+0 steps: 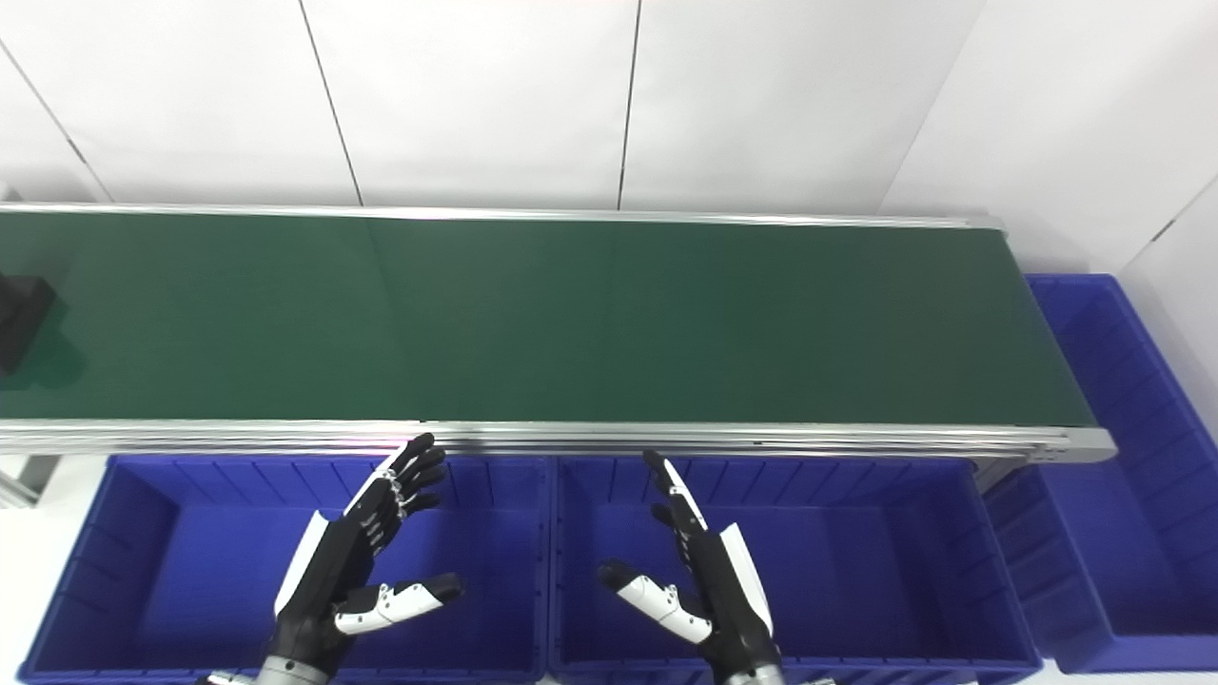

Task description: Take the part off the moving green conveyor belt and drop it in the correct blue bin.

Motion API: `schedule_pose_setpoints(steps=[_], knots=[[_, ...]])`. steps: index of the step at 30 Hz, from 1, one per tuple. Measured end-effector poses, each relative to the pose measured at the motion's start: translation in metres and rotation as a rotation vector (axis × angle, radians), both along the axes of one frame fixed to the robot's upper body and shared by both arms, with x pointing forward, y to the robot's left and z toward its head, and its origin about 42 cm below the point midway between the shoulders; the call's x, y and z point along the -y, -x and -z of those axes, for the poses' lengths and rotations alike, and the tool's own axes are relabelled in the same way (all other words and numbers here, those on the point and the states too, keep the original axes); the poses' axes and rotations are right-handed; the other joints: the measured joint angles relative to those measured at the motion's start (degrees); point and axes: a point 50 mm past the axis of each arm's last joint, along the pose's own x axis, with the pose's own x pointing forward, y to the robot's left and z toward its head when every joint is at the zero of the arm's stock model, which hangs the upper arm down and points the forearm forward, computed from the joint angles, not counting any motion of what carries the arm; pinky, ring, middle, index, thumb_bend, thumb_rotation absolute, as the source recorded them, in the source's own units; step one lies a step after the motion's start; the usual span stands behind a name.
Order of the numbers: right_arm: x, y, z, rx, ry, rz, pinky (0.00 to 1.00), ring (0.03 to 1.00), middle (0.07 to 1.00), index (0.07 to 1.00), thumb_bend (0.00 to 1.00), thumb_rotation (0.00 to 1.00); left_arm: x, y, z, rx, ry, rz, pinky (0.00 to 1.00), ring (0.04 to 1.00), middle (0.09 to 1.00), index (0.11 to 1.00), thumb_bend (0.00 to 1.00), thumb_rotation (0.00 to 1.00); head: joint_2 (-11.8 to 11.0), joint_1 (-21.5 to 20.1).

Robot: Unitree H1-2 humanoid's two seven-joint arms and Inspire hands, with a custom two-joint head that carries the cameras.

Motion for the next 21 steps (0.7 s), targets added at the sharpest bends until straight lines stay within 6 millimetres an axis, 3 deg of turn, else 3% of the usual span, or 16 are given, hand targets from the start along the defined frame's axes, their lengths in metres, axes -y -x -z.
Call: schedule_pose_setpoints(steps=[6,16,21], knots=[[0.0001,0.0,0.0,0.001,0.008,-0.001,0.92,0.955,0.961,0.974,0.86,0.64,0.0013,-0.0019,0.0023,-0.003,-0.015,0.018,0.82,0.871,0.905,0.923,0.74,0.42,-0.35,0.7],[0.0006,-0.0001,-0.0033,0.005,0.006,0.003,0.91,0.991,1.0,0.975,0.83,0.59,0.0015,-0.0023,0.0058,-0.015,-0.02,0.042,0.83,0.877,0.909,0.919,0.77,0.48,-0.88,0.7],[0.0038,0.0004,-0.0037,0.006,0.012,0.009,0.9,0.989,1.0,0.974,0.82,0.59,0.0039,-0.0021,0.0058,-0.014,-0.028,0.05,0.84,0.881,0.908,0.917,0.76,0.47,-0.97,3.33]])
